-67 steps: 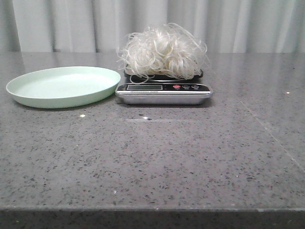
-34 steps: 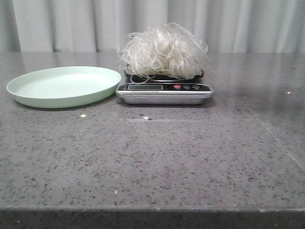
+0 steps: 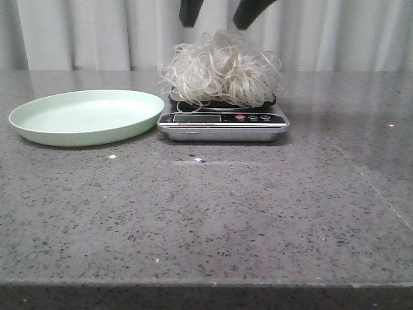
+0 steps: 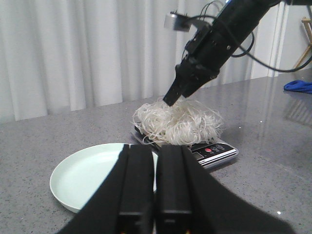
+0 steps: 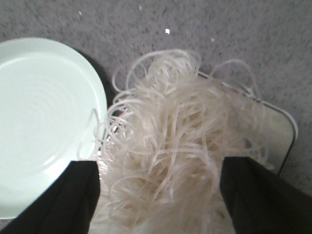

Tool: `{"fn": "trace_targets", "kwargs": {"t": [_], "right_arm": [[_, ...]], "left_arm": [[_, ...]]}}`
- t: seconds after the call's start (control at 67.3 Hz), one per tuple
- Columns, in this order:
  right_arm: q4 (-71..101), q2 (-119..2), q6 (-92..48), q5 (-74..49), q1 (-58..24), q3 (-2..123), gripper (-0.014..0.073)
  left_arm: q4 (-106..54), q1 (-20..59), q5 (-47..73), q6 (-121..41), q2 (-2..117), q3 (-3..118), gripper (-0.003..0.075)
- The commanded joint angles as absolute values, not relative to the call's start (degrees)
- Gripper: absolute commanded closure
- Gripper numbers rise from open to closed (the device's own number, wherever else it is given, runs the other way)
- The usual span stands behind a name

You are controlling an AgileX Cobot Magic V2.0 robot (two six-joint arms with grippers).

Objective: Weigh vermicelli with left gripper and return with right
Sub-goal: 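Lower the right gripper onto the vermicelli on the scale and grasp it, then carry the vermicelli with the right gripper back onto the green plate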

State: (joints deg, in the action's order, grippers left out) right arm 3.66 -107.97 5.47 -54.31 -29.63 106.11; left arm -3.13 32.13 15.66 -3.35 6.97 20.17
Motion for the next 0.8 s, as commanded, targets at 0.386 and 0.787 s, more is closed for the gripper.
{"fn": "trace_targets", "kwargs": {"t": [0.386, 0.787], "right_arm": [[3.6, -113.5, 4.9, -72.1, -29.5, 121.7, 0.0438], [15.2, -114.2, 4.0, -70.6, -33.3, 136.1, 0.0437]], "left_arm": [[-5.1, 32.2, 10.9, -3.1, 7.5, 21.6, 0.0594], [-5.1, 32.2, 10.9, -3.1, 7.5, 21.6, 0.0594]]}}
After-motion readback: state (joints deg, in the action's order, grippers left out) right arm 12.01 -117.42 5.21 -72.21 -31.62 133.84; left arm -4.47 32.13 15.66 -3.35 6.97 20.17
